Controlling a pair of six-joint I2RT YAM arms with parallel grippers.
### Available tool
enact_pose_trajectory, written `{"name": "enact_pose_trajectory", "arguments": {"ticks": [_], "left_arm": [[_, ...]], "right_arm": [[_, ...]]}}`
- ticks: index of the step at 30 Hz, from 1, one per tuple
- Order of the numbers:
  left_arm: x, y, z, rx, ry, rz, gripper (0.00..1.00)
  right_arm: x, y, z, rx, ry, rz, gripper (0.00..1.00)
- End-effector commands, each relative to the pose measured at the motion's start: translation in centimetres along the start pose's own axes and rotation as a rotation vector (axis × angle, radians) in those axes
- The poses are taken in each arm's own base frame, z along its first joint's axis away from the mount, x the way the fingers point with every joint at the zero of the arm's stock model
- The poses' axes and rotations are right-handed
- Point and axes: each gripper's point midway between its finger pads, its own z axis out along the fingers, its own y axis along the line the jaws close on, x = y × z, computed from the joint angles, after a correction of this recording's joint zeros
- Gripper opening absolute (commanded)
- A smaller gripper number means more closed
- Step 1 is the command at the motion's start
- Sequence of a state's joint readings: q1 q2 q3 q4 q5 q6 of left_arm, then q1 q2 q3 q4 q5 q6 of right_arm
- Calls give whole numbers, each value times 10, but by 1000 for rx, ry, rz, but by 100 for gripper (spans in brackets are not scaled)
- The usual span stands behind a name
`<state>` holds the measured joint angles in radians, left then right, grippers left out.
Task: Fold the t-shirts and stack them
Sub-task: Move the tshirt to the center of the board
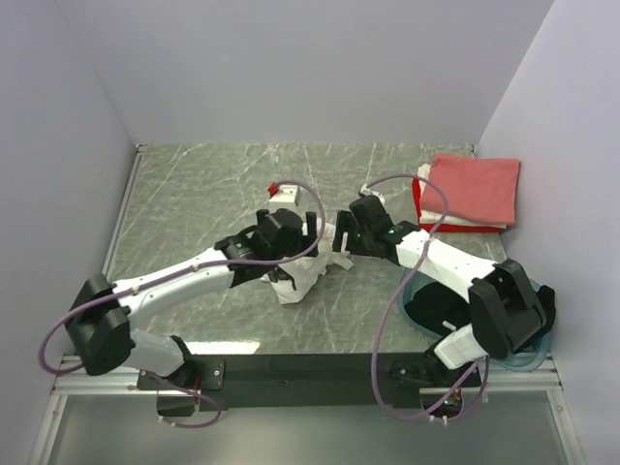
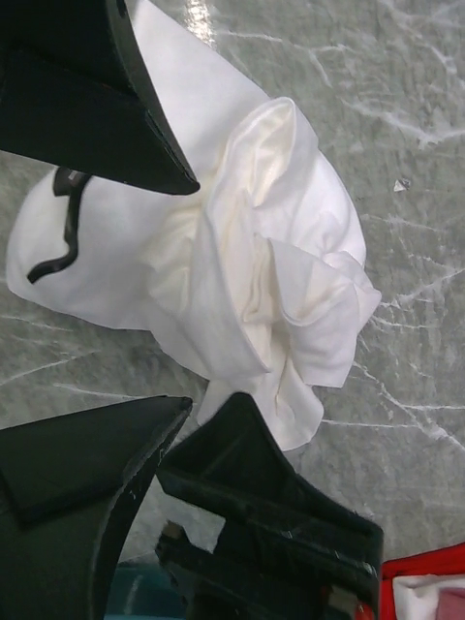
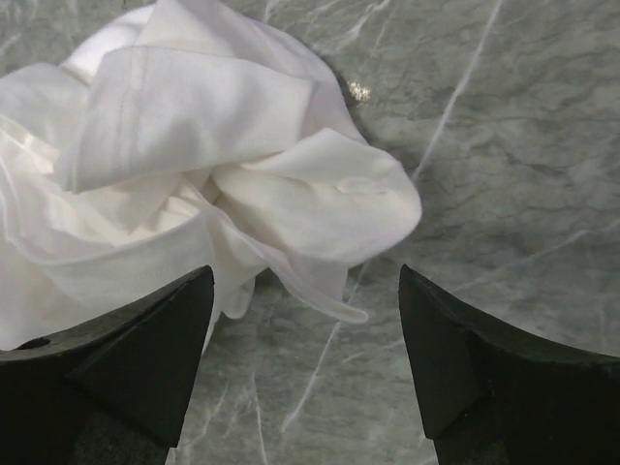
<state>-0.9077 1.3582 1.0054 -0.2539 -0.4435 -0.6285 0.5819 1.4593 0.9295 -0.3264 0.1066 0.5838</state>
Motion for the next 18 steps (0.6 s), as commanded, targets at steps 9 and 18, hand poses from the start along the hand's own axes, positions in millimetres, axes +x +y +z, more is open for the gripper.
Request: {"name": "enact_pose_trajectory", "arguments": {"ticks": [9,18], "left_arm": [[6,-12,50,-78,24,87,91],[29,-5,73,-136,82,111,85]], "right_arm": [[37,-6,37,-32,111,37,80],[49,-7,34,-61,127,36,77]]}}
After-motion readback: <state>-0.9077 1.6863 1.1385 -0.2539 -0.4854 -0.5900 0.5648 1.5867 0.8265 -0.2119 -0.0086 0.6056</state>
